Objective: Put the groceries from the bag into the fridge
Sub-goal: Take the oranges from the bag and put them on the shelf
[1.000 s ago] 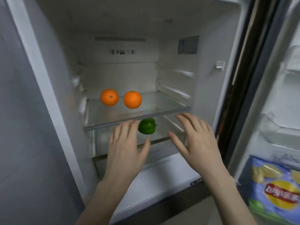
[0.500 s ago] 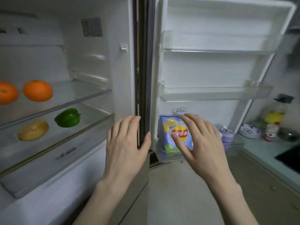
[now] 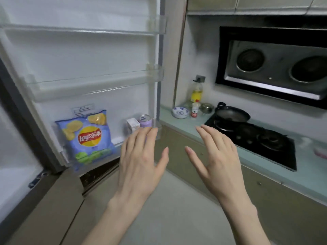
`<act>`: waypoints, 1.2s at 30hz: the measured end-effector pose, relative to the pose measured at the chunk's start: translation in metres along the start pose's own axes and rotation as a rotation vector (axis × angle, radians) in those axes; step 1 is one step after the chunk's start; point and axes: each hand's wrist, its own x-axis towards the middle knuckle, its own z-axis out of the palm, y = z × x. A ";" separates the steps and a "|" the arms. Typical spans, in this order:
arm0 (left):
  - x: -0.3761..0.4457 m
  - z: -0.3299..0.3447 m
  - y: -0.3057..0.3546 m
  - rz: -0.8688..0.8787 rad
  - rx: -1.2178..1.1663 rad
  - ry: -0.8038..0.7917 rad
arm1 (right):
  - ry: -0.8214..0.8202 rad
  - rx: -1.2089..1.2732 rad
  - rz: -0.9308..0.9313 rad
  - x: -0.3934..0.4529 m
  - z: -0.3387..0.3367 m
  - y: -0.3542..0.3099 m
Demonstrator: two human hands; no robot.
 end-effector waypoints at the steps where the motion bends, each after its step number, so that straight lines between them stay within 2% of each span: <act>1: 0.000 0.011 0.017 0.023 -0.019 -0.023 | -0.002 -0.026 0.029 -0.006 -0.008 0.017; 11: -0.006 0.115 0.199 0.244 -0.211 -0.163 | 0.024 -0.238 0.283 -0.083 -0.092 0.185; 18: -0.038 0.183 0.322 0.376 -0.390 -0.234 | 0.055 -0.350 0.482 -0.176 -0.147 0.280; 25: -0.077 0.232 0.422 0.551 -0.527 -0.361 | 0.096 -0.451 0.707 -0.260 -0.185 0.340; 36: -0.127 0.350 0.532 0.826 -0.683 -0.599 | 0.214 -0.640 1.087 -0.360 -0.210 0.424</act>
